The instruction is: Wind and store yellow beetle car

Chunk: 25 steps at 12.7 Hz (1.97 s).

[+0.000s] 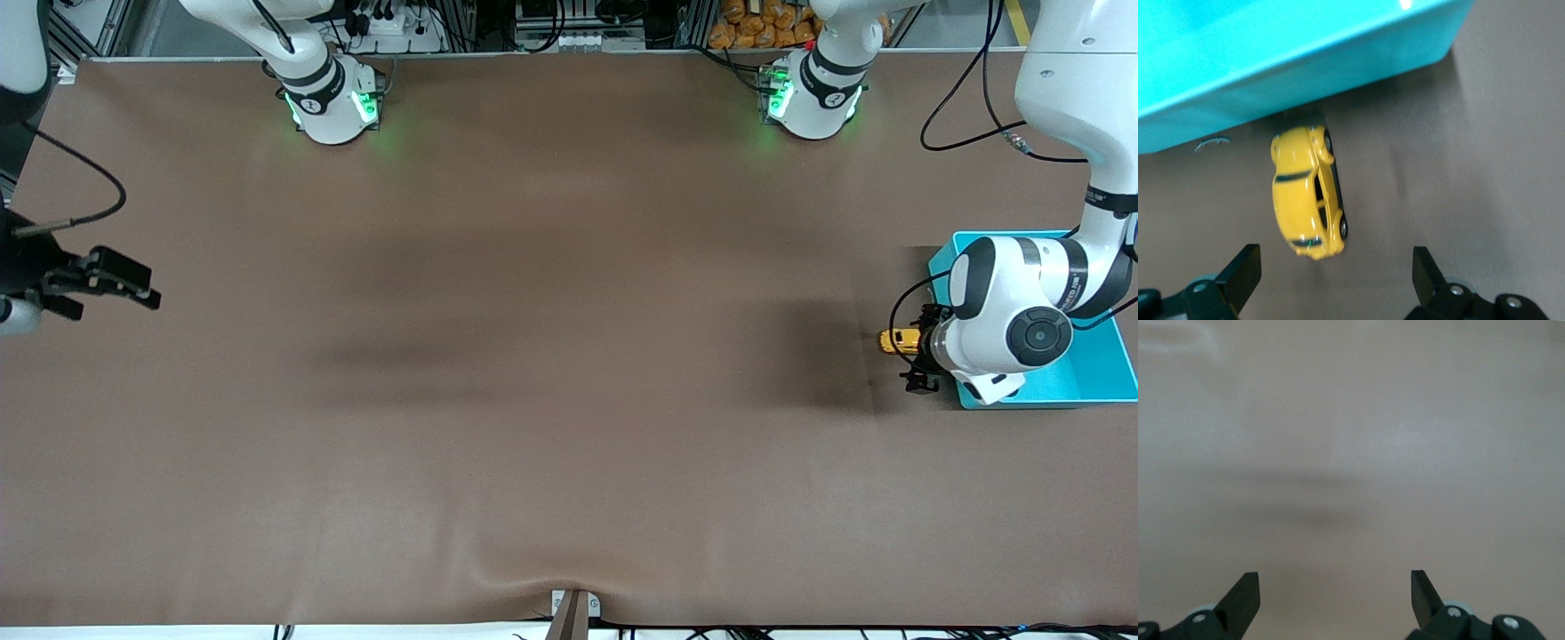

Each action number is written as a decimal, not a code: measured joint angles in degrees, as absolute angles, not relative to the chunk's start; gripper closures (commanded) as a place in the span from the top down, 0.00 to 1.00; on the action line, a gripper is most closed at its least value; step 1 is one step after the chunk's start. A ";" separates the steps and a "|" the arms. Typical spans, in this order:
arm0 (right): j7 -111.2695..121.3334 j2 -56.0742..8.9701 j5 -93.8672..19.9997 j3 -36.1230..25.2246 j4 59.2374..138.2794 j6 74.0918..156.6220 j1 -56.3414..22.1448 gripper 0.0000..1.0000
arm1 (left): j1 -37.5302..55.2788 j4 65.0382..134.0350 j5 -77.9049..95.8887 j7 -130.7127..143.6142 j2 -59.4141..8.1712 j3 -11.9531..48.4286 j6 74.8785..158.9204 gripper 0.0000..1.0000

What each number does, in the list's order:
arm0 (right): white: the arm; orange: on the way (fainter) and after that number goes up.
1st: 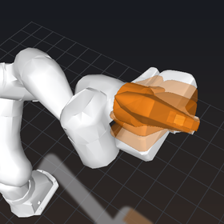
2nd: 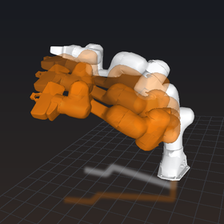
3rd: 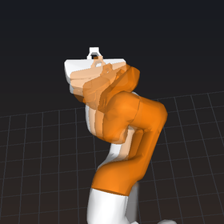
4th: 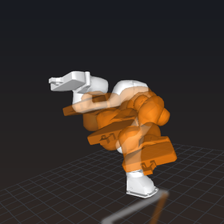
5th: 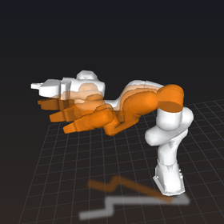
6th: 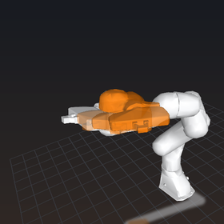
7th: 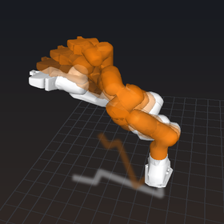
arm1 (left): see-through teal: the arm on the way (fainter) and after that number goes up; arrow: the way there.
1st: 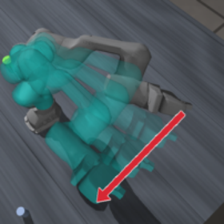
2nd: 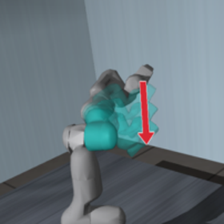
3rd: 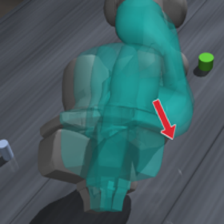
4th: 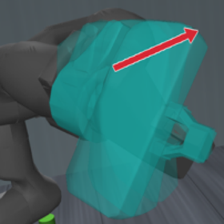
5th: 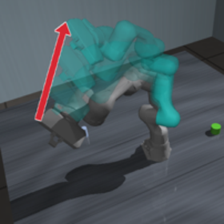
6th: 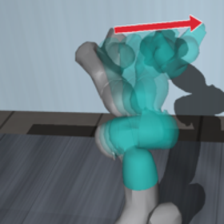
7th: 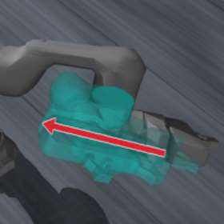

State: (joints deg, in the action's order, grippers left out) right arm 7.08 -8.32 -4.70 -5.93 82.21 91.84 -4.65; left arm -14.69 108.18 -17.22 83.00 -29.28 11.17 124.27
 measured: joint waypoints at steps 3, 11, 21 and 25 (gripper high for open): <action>3.11 -6.32 -4.69 -5.85 83.34 88.94 -5.62 1.00 | -15.50 110.24 -19.24 83.02 -30.00 10.82 127.14 1.00; 1.47 -3.68 -4.26 -5.37 83.98 88.21 -6.04 1.00 | -16.82 112.82 -21.12 83.06 -30.28 10.80 128.76 1.00; 1.47 5.91 -1.36 -2.79 92.74 89.50 -4.21 1.00 | -18.43 113.24 -22.78 83.15 -30.27 10.74 129.18 0.43; 2.33 6.96 -1.28 -3.22 93.65 89.25 -4.01 1.00 | -18.28 113.23 -22.83 85.38 -29.85 10.86 129.21 0.25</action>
